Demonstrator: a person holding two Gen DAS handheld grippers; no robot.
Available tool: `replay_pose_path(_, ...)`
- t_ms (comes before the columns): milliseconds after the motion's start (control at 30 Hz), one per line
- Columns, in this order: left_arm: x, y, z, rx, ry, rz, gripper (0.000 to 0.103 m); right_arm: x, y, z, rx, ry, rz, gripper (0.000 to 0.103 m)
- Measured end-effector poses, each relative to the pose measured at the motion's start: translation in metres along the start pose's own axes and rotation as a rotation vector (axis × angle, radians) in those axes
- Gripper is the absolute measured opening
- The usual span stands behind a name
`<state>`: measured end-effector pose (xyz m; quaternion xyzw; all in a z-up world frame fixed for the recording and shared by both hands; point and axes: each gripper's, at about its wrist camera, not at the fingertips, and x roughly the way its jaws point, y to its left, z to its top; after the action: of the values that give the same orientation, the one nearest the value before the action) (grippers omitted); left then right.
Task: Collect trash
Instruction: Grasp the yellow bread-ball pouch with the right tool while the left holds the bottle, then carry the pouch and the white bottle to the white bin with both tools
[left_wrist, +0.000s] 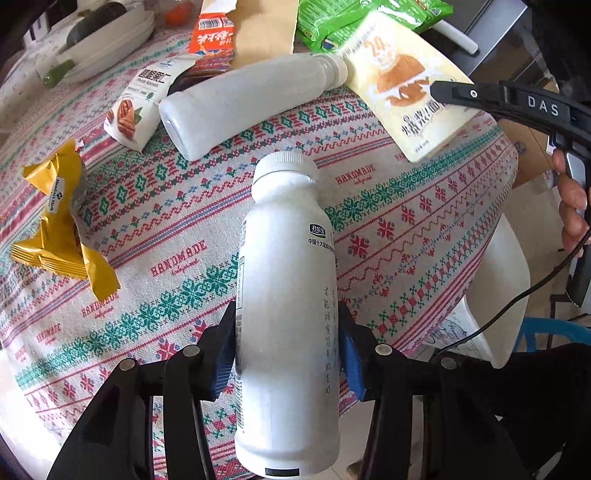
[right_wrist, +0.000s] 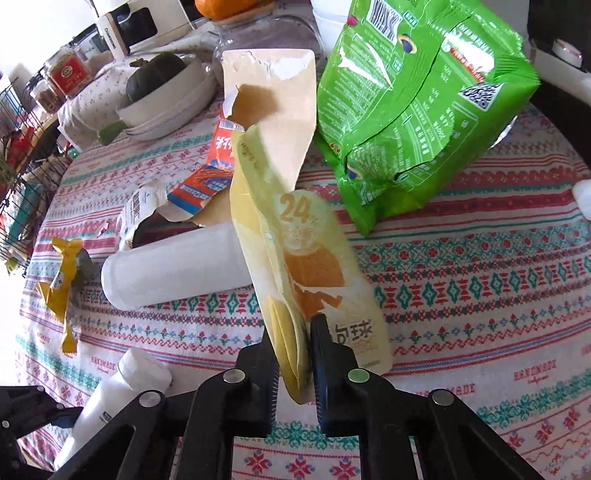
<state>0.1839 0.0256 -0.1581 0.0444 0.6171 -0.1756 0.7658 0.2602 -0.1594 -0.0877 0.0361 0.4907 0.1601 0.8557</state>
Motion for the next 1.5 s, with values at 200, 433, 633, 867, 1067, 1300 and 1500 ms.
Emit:
replay_pose_path(200, -0.023, 0.001, -0.002, -0.026, -0.087, -0.009, 0.051, -0.024, -0.019, -0.010, 0.058, -0.021, 0.012, 0.004)
replay_pose_path(433, -0.044, -0.008, 0.000, -0.018, -0.163, -0.034, 0.051, -0.062, -0.028, -0.023, 0.081, -0.060, 0.034, 0.003)
replay_pose_path(633, -0.060, -0.031, -0.002, 0.021, -0.208, -0.069, 0.051, -0.093, -0.033, -0.041, 0.094, -0.085, 0.032, 0.003)
replay_pose_path(867, -0.066, -0.084, -0.003, 0.112, -0.238, -0.123, 0.051, -0.131, -0.048, -0.072, 0.117, -0.092, -0.005, 0.003)
replay_pose_path(1067, -0.066, -0.135, -0.012, 0.208, -0.254, -0.167, 0.051, -0.162, -0.065, -0.118, 0.158, -0.092, -0.040, 0.003)
replay_pose_path(1300, -0.058, -0.188, -0.023, 0.324, -0.249, -0.190, 0.051, -0.184, -0.096, -0.172, 0.221, -0.085, -0.083, 0.003)
replay_pose_path(1500, -0.040, -0.212, -0.029, 0.384, -0.216, -0.184, 0.052, -0.186, -0.128, -0.210, 0.290, -0.033, -0.106, 0.004)
